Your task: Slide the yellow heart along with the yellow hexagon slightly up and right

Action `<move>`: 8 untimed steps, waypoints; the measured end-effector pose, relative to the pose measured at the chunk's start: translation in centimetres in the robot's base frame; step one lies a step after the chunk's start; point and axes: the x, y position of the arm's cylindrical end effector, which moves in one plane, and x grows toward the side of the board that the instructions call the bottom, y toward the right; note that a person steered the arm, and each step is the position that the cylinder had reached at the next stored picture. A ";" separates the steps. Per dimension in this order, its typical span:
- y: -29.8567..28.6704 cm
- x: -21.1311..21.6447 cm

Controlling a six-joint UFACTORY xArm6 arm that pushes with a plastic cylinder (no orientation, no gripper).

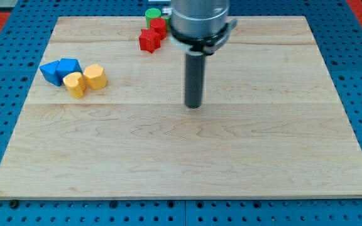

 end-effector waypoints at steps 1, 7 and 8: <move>-5.8 5.9; -24.2 -2.2; -26.5 -3.6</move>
